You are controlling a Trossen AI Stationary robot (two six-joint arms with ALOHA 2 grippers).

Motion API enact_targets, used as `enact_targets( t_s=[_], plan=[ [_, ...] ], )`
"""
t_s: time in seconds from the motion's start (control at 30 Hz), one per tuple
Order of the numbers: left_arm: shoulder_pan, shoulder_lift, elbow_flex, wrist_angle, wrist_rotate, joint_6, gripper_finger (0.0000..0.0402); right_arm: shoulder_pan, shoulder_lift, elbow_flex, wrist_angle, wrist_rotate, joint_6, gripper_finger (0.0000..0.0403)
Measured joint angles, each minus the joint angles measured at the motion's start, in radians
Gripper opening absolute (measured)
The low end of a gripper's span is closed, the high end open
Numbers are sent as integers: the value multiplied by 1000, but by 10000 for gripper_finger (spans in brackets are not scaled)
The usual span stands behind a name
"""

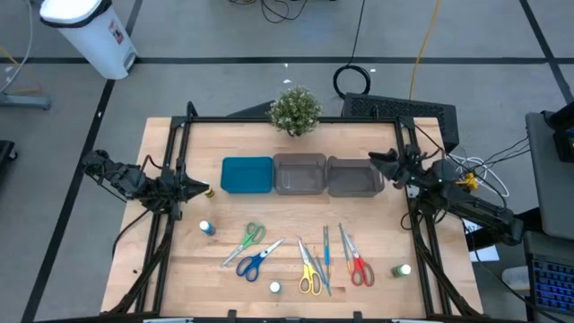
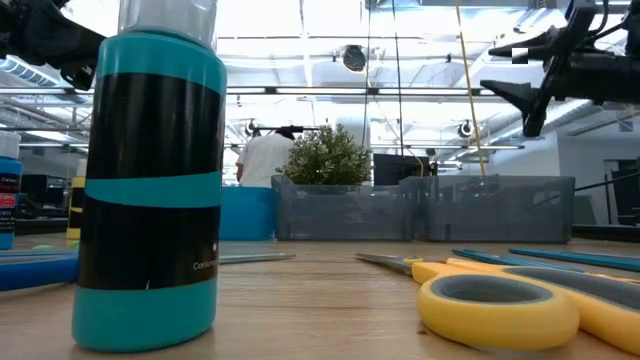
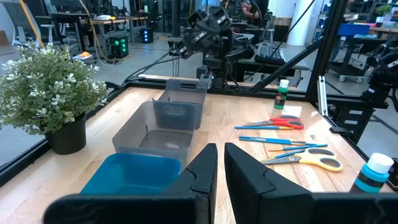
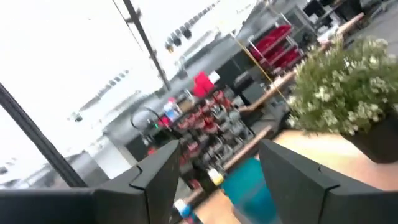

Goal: Pick & Place Paint Supplies
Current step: Put the green paint bottle into the blue bin

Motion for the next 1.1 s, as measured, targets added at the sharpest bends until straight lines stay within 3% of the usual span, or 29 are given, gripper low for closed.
enact_targets(
  t_s=[0.17, 0.33, 0.43, 0.5, 0.77, 0.9, 1.1],
  plan=[
    [0, 0, 0, 0, 0, 0, 37, 32, 17, 0, 41, 51, 135, 212],
    [0, 0, 0, 0, 0, 0, 37, 174, 108, 0, 423, 16, 105, 212],
    [0, 0, 0, 0, 0, 0, 37, 305, 199, 20, 596, -39, -48, 212],
    [0, 0, 0, 0, 0, 0, 37, 407, 277, 57, 601, -58, -185, 212],
    [0, 0, 0, 0, 0, 0, 37, 799, 732, 311, 607, 44, -791, 216],
    [0, 0, 0, 1, 0, 0, 37, 916, 917, 522, 481, 114, -865, 227],
    [0, 0, 0, 0, 0, 0, 37, 1032, 1135, 988, -318, 496, -684, 260]
  ],
)
